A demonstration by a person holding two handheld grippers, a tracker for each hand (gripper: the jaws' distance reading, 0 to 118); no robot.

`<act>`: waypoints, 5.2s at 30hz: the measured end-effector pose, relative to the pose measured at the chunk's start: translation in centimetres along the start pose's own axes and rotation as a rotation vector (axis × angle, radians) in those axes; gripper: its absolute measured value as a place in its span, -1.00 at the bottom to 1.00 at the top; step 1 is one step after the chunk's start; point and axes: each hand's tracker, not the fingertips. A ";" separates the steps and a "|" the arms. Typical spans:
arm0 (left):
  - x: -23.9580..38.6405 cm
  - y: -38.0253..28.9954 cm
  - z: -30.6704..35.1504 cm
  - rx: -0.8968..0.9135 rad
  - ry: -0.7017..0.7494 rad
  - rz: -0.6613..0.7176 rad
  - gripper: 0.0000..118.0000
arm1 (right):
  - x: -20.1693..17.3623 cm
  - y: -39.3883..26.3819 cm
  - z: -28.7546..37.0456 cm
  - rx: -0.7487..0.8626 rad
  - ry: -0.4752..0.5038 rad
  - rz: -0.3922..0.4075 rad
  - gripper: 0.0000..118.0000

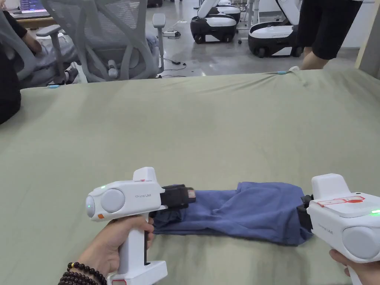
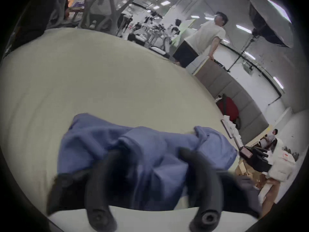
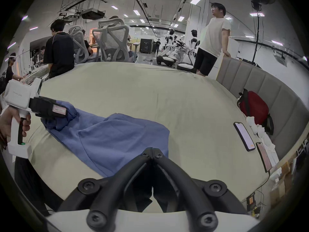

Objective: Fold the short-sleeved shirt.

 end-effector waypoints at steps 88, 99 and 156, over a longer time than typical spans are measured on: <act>-6.4 -1.2 1.5 0.027 0.027 0.215 -0.71 | -2.9 -0.1 0.0 -0.014 0.077 0.039 -1.00; -9.9 -0.6 8.6 0.120 0.123 0.187 -0.73 | -2.4 0.3 0.2 0.000 0.060 0.023 -1.00; 3.1 -0.5 5.9 0.119 -0.110 0.037 -0.82 | -0.4 -1.8 1.1 -0.001 0.059 -0.031 -1.00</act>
